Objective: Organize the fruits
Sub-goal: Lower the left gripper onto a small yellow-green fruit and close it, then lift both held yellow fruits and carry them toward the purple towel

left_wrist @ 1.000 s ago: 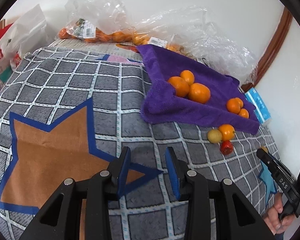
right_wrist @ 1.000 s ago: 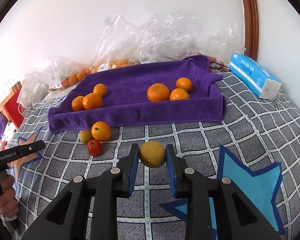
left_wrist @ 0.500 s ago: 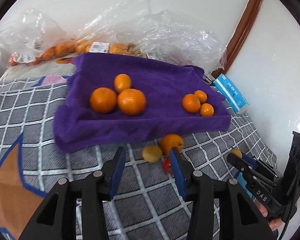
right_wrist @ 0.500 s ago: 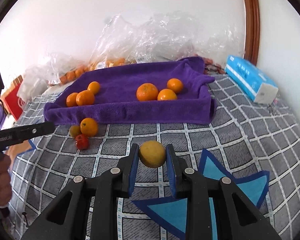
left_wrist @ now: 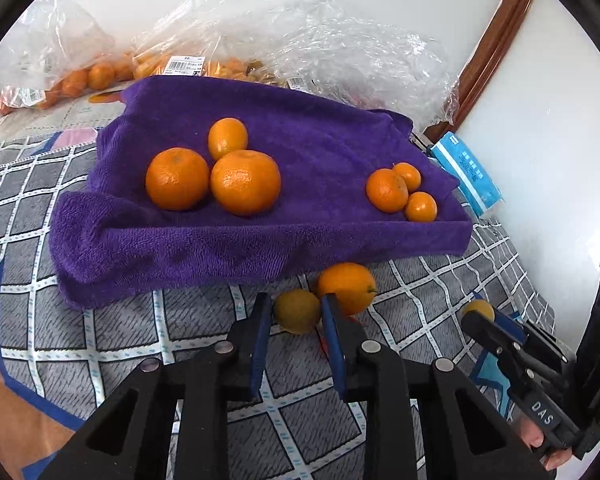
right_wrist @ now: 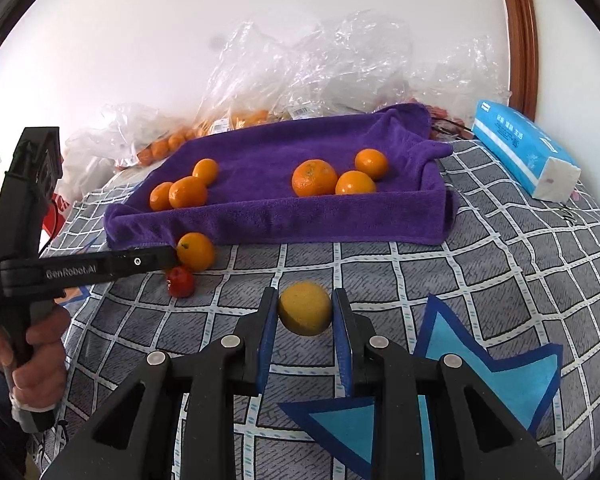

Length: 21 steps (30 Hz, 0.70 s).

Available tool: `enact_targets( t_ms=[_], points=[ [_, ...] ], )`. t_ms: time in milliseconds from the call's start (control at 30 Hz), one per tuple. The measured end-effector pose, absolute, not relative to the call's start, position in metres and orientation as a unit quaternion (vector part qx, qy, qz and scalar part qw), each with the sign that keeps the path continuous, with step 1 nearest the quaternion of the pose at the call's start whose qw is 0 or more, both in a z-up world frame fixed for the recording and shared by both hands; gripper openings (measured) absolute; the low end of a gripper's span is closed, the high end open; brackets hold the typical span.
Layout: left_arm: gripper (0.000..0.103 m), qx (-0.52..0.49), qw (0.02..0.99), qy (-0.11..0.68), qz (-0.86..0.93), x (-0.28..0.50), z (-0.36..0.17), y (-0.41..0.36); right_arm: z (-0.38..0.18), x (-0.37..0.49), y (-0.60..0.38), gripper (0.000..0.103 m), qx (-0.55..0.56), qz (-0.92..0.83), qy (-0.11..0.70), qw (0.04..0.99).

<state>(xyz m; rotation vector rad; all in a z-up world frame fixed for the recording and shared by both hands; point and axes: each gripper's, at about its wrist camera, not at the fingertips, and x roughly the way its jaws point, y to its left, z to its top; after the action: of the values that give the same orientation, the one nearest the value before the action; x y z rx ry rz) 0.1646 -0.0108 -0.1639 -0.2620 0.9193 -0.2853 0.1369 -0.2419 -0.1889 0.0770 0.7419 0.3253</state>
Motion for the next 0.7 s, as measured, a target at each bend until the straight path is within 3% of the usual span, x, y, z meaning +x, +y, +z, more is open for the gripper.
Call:
enact_targets(
  t_ms=[300,433,467,533,700],
  points=[
    [0.025,-0.060,0.888,0.448,-0.083,0.129,-0.157,0.020,-0.189,0.138,-0.244,0.027,0.041,0.154,0.361,0.919],
    [0.035,-0.060,0.895,0.434,-0.081,0.128,-0.166,0.019,-0.189,0.138,-0.243,0.027,0.040,0.155,0.362,0.918],
    [0.035,-0.052,0.900,0.427,-0.073,0.127,-0.167,0.016,-0.189,0.138,-0.243,0.027,0.040,0.153,0.363,0.918],
    [0.024,-0.048,0.901,0.424,-0.075,0.128,-0.166,0.014,-0.189,0.138,-0.244,0.027,0.041,0.148,0.363,0.919],
    [0.024,-0.104,0.903,0.406,-0.096,0.124,-0.164,0.032,-0.189,0.138,-0.245,0.027,0.042,0.143,0.365,0.919]
  ],
)
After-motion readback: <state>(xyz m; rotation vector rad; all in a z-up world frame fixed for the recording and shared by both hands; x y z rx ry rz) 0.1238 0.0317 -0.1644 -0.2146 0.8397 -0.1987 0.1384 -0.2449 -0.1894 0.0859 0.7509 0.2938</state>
